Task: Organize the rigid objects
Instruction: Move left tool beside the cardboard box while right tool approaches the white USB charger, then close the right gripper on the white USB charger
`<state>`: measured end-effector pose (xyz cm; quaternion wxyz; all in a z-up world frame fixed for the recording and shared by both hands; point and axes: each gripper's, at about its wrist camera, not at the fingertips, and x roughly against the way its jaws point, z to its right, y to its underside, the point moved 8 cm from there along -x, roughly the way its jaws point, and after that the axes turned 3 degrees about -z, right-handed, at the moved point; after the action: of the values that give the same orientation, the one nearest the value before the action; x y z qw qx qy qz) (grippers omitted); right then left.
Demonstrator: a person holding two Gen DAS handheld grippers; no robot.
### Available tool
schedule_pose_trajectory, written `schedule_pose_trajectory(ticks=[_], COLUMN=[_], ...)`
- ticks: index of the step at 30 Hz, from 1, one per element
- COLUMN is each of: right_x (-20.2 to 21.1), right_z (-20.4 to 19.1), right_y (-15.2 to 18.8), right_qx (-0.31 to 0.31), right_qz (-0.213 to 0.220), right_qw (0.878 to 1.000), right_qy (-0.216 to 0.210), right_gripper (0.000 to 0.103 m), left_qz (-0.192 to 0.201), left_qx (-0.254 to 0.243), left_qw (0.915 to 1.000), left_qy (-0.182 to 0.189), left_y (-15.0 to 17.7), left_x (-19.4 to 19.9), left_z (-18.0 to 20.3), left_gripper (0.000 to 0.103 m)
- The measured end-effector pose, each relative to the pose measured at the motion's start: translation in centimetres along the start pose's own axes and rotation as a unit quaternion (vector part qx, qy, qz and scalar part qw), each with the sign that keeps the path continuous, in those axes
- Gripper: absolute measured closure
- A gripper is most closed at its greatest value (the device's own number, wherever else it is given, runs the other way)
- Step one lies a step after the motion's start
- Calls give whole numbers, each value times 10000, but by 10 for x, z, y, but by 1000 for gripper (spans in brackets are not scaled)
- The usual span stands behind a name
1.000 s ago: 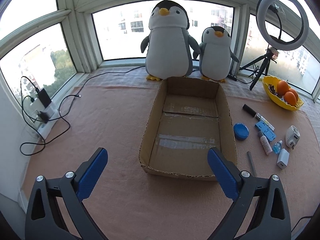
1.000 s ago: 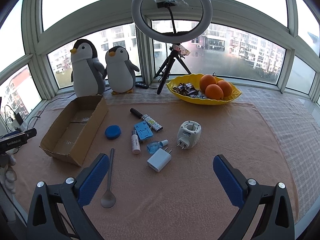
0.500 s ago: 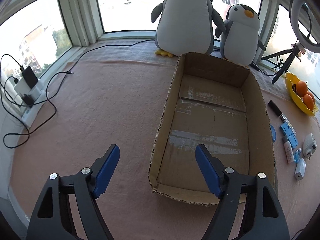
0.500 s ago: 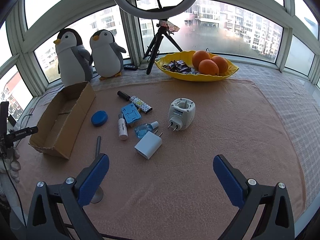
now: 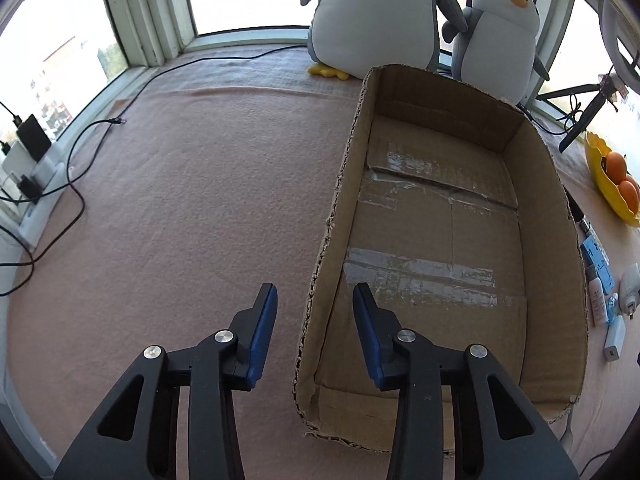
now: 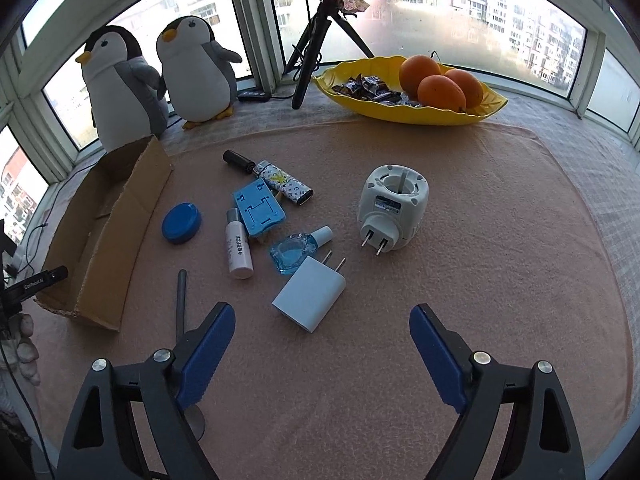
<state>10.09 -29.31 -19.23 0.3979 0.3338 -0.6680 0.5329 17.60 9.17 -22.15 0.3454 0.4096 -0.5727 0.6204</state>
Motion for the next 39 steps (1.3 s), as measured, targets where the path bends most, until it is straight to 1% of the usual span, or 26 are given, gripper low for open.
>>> schedule_pose_trajectory(ticks=[5,8,12,14,16,20,21,23,26,32,39], right_x=[-25,-34,-45,-49,-53,-61,-62,-65,-65,-62,-46], right_z=[3,3,1,1,1,1,1,3,8,15,15], right_y=[-2,-5,-9,-9,-10,-11,-11,-9,-7,-5,-2], right_qx=[-319,-370,-384,-398,-378,-338,-319,-278,-251,-205,-230], right_qz=[-370,-476,-615,-683,-738,-830,-857,-937,-976,-974,-811], right_qw=[9988,9982,9973,9968,9964,9957,9955,9948,9945,9947,9963], right_qy=[-71,-2,94,115,188,246,255,271,297,268,184], right_gripper=[30,31,33,39,43,47,50,61,71,71,71], left_qz=[-58,-75,-28,-19,-5,43,48,48,55,68,78], left_qx=[-100,-139,-181,-189,-190,-229,-230,-222,-211,-195,-198], left_qw=[9999,9999,9998,9998,9998,9997,9997,9997,9998,9998,9997], left_qy=[18,29,37,45,49,22,17,26,43,52,68], left_y=[4,6,4,4,4,5,5,5,5,5,5], left_x=[-7,-10,-10,-10,-11,-10,-10,-10,-10,-10,-10], left_z=[4,6,7,7,7,8,8,8,8,8,7], left_gripper=[76,79,80,80,80,80,80,80,80,80,80])
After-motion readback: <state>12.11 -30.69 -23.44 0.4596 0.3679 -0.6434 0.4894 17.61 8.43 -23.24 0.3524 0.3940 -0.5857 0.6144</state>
